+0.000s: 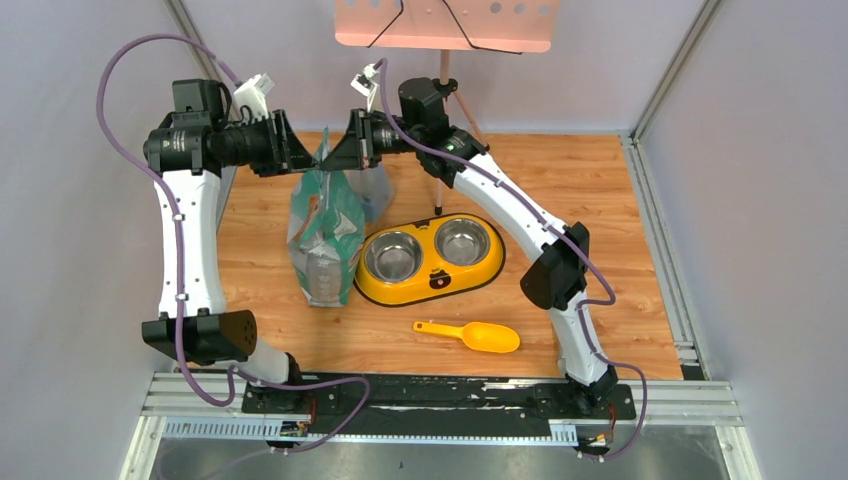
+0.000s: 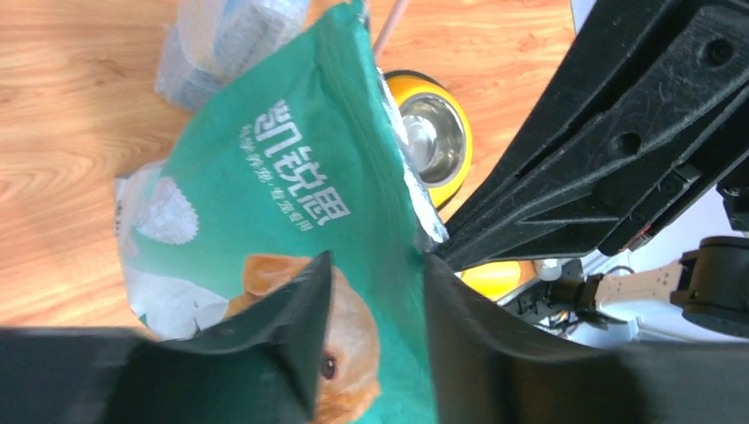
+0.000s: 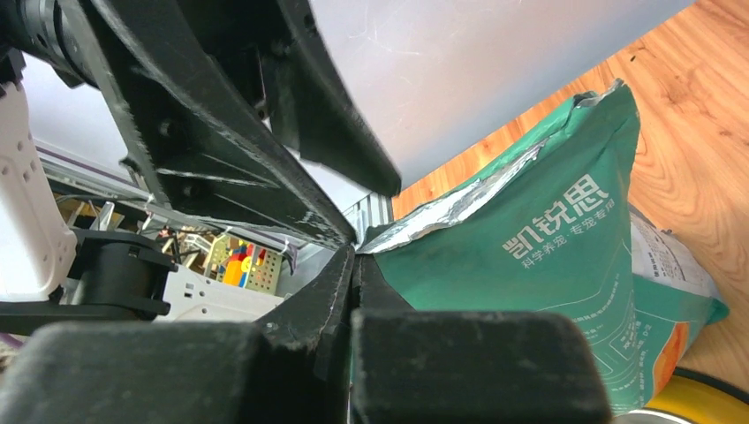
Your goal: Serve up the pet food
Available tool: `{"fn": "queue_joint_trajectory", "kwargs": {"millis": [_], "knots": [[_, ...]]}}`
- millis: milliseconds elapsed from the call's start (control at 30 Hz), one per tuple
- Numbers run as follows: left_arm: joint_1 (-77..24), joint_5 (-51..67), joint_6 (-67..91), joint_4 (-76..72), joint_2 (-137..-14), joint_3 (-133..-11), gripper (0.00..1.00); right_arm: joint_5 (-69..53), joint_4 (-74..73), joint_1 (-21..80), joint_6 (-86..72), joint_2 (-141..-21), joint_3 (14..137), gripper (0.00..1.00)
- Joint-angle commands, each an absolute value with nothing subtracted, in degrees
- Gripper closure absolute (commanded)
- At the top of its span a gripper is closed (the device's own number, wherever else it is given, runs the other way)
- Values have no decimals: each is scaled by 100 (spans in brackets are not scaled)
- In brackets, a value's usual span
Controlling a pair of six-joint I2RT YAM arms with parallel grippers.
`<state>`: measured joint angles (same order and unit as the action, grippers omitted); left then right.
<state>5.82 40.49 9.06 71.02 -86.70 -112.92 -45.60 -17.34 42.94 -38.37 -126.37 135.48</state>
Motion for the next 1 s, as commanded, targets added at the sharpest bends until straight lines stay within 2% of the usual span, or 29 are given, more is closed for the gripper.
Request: {"fn": "queue_joint_trajectory", "kwargs": {"millis": [0, 67, 133, 300, 600, 733, 967], "knots": [[611, 4114, 743, 7285, -8703, -11769, 42, -4472, -1760, 4324, -3463, -12441, 13541, 100], [607, 4256, 753, 7297, -8852, -11913, 37, -4513, -1760, 4311, -3463, -12404, 13517, 100], [594, 4362, 767, 7309, -9001, -12032, 35, -4492, -1766, 4306, -3470, -12406, 13510, 100], [543, 4984, 612, 7458, -9121, -12207, 36, -4234, -1830, 4298, -3478, -12421, 13476, 100], [515, 4694, 88, 7883, -8673, -11750, 39, -4038, -1873, 4298, -3480, -12423, 13543, 100], [481, 4400, -106, 8032, -8561, -11638, 45, -4039, -1874, 4298, -3506, -12441, 13590, 100], [475, 4102, -229, 8068, -8479, -11537, 68, -4043, -1874, 4293, -3508, -12411, 13605, 100]]}}
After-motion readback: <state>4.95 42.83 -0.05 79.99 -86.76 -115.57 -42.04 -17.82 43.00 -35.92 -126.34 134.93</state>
